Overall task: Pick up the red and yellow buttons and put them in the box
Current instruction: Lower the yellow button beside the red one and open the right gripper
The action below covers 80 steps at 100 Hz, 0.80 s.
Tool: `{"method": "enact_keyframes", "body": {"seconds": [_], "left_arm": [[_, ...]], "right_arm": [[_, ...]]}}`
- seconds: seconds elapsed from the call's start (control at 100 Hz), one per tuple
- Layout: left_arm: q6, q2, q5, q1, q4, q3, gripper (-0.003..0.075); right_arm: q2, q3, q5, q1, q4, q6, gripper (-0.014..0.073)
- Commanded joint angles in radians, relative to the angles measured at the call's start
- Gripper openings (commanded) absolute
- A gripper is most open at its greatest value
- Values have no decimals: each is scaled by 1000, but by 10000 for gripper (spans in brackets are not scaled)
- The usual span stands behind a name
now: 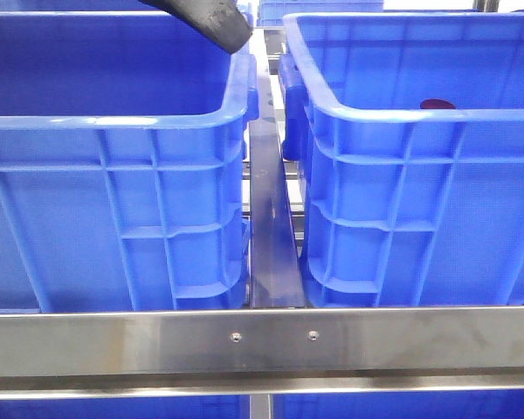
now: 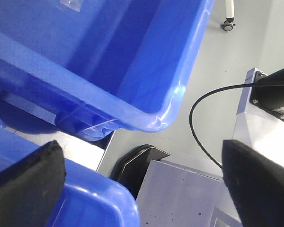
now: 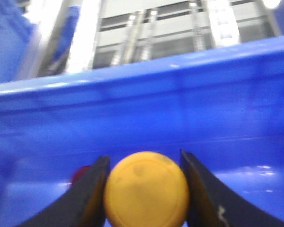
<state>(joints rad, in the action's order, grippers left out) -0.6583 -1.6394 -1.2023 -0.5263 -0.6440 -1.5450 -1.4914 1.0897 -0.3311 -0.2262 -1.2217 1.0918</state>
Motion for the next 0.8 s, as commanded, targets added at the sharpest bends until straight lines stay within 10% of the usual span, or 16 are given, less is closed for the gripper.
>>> {"method": "enact_keyframes", "body": {"seconds": [0.0, 0.79], "left_arm": [[1, 44, 13, -8, -56, -30, 628], [1, 44, 26, -8, -56, -30, 628]], "right_arm": [[-2, 37, 64, 9, -25, 30, 199], [-341, 197, 165, 76, -35, 30, 199]]}}
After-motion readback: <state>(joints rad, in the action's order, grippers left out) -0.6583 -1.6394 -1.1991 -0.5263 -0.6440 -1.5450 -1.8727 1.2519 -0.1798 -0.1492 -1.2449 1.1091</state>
